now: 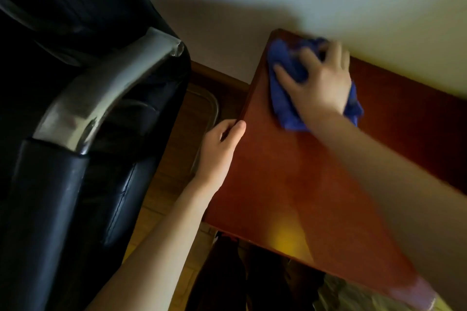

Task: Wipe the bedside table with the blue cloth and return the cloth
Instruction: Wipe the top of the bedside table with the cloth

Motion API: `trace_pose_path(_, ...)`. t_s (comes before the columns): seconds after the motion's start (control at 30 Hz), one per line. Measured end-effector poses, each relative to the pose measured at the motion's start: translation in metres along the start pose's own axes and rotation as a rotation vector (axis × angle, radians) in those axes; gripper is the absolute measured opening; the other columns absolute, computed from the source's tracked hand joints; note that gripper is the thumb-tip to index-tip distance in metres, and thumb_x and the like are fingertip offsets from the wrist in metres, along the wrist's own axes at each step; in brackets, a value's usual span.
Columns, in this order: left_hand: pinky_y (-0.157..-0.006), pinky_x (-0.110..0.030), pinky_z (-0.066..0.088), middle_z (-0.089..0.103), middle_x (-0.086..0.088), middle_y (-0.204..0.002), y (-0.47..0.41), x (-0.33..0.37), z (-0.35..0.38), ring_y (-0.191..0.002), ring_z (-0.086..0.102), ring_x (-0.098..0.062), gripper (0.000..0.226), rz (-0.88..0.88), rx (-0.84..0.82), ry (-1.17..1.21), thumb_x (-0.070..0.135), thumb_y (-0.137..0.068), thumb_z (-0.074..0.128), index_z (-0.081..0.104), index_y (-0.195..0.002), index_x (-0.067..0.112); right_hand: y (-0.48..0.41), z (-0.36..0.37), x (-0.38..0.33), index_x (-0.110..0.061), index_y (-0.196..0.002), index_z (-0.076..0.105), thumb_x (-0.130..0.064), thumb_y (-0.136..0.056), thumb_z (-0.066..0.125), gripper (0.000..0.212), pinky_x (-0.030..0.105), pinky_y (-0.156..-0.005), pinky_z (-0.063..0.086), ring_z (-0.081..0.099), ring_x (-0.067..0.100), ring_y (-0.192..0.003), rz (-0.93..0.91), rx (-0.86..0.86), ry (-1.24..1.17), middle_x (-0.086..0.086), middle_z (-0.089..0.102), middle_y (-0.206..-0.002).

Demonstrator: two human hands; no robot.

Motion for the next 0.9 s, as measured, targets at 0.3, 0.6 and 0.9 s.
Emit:
trace_pose_path(0.3, -0.062, -0.024, 0.047, 0.068, -0.004, -0.068, 0.002, -0.003, -0.003, -0.068, 0.062, -0.009, 0.026, -0.094, 0.004, 0.182, 0.03, -0.093, 0.063, 0.071, -0.074, 0.015, 0.087, -0.016, -0.028, -0.019, -0.108, 0.07, -0.054, -0.089, 0.061, 0.041, 0.042, -0.069, 0.047, 0.051, 0.036, -0.095, -0.262, -0.244, -0.118, 0.016, 0.055, -0.106)
trace_pose_path(0.6, -0.072, -0.007, 0.047, 0.074, 0.017, -0.078, 0.002, -0.011, -0.003, -0.085, 0.067, 0.006, 0.009, -0.14, 0.014, 0.196, 0.035, -0.089, 0.067, 0.073, -0.086, 0.028, -0.041, 0.017, -0.014, -0.017, -0.097, 0.065, -0.057, -0.085, 0.057, 0.043, 0.045, -0.07, 0.049, 0.051, 0.039, -0.104, 0.037, -0.041, 0.031, 0.019, 0.055, -0.114)
trace_pose_path(0.9, -0.091, -0.041, 0.055, 0.074, -0.016, -0.11, 0.02, -0.029, -0.009, -0.104, 0.07, -0.03, 0.031, -0.406, -0.166, 0.373, 0.035, -0.095, 0.058, 0.075, -0.105, 0.012, 0.214, -0.045, -0.052, -0.026, -0.117, 0.062, -0.054, -0.092, 0.055, 0.037, 0.044, -0.07, 0.049, 0.047, 0.031, -0.087, -0.362, -0.284, -0.144, 0.01, 0.047, -0.108)
Point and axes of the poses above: each hand's wrist, its own y-axis away from the middle knuckle, its own z-axis out of the palm, x = y × z, the point moved 7 cm from there along -y, towards the middle knuckle
